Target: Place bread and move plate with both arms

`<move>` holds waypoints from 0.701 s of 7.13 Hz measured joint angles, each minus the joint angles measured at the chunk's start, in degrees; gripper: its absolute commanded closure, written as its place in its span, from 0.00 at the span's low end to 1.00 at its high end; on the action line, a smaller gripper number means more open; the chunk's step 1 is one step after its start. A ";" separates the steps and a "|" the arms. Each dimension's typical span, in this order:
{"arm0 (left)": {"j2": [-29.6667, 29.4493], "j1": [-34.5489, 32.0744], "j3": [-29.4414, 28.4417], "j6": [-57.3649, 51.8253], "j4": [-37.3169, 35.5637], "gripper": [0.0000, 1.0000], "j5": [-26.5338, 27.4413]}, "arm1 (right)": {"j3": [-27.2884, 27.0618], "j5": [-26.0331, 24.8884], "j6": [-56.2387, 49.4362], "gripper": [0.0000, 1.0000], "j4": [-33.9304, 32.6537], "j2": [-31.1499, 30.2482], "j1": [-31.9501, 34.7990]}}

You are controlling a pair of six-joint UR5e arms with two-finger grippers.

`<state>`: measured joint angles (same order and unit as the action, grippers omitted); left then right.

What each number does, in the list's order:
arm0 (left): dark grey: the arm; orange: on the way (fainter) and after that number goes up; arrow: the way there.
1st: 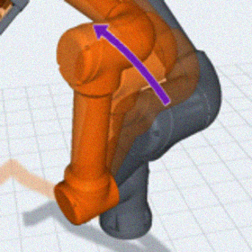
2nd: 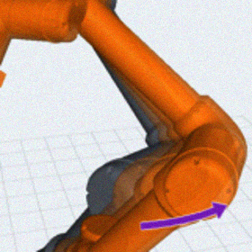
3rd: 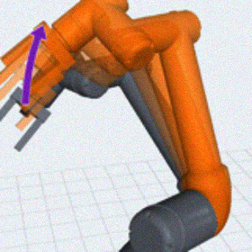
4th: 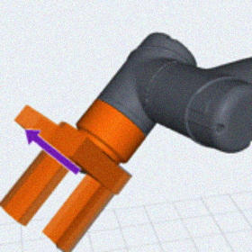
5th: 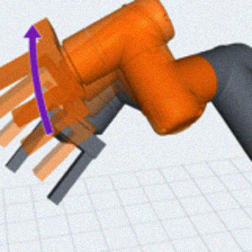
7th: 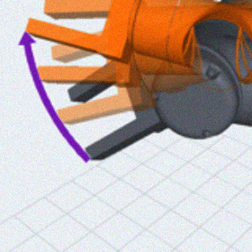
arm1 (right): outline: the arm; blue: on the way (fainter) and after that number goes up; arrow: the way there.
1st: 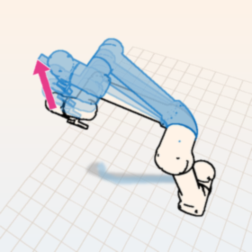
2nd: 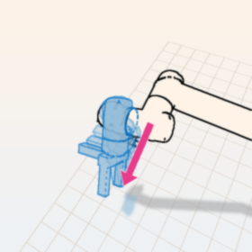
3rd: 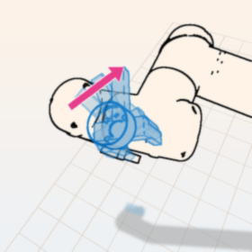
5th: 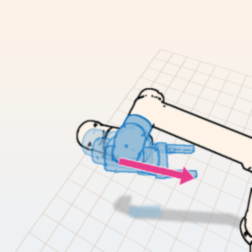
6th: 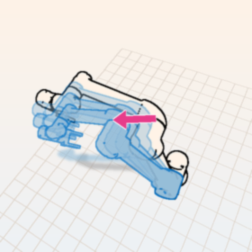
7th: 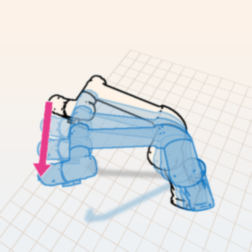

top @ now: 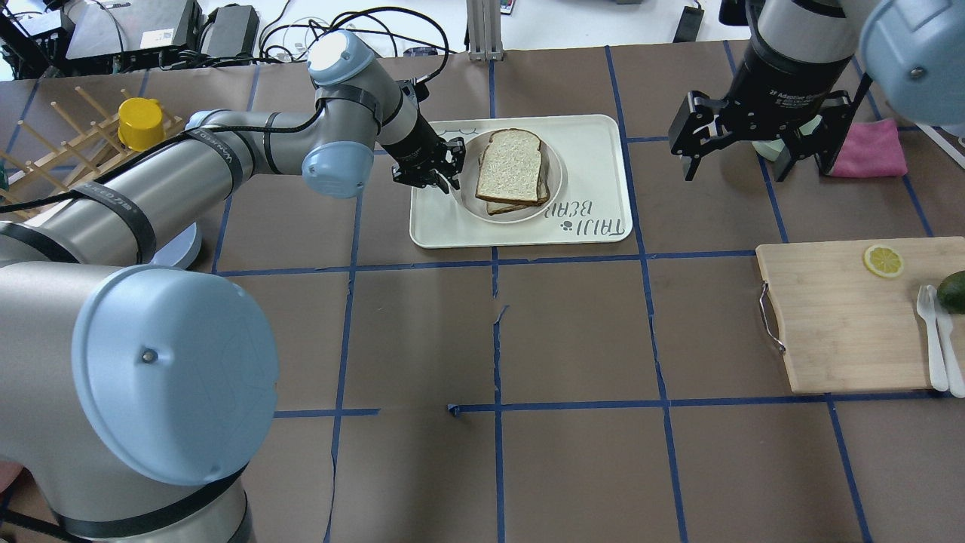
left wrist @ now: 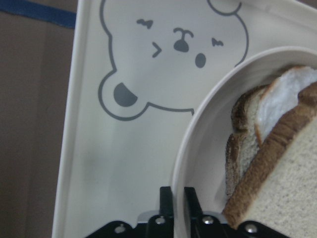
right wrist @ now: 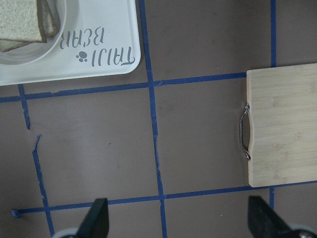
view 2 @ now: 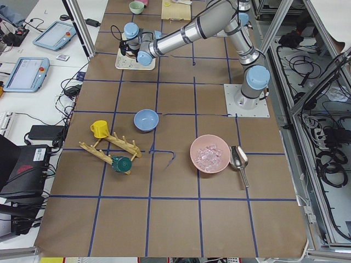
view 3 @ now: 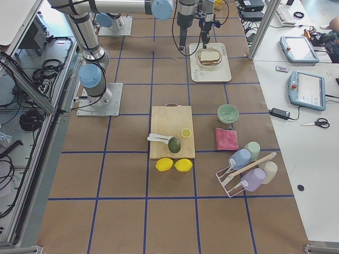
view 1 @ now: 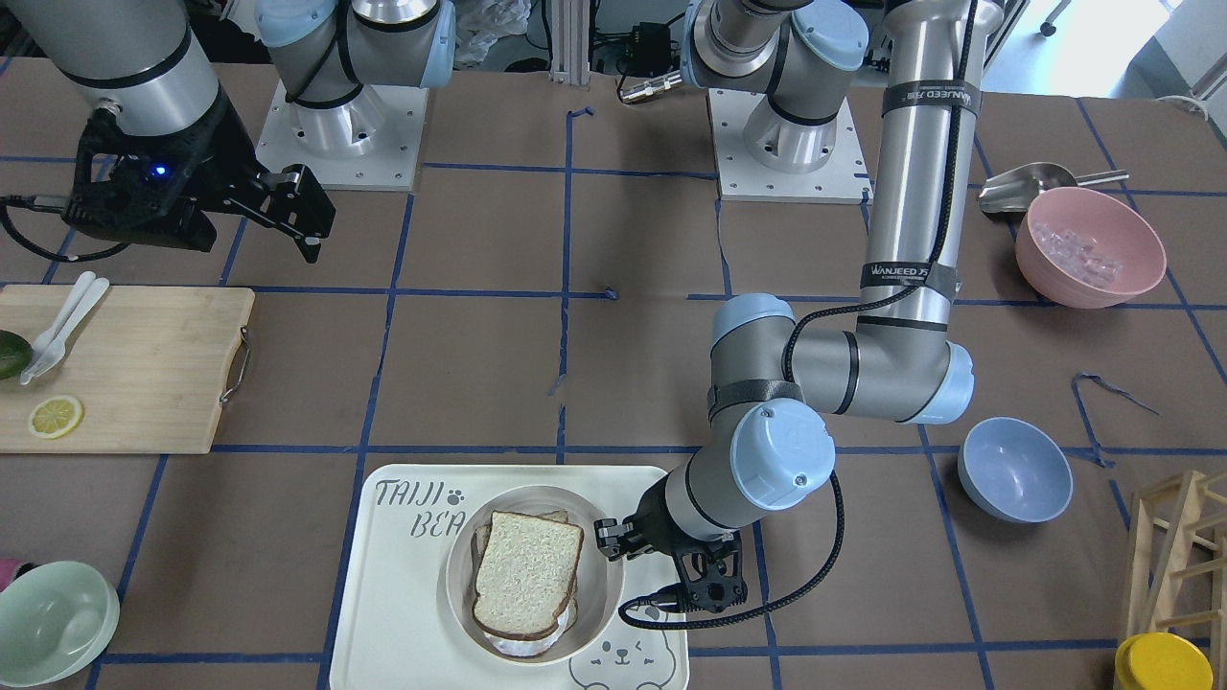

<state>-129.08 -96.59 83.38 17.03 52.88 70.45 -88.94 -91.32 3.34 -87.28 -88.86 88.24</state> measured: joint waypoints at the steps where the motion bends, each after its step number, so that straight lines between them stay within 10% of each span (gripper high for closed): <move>1: 1.07 -0.05 -0.45 -0.09 0.46 0.18 0.63 | 0.00 0.00 0.00 0.00 0.00 0.00 0.00; 5: 12.29 -0.31 -3.88 -3.24 15.31 0.00 9.21 | 0.00 0.00 0.02 0.00 0.00 0.00 0.00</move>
<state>-116.79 -96.90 79.50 13.79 68.19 79.66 -88.94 -91.32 3.36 -87.28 -88.86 88.24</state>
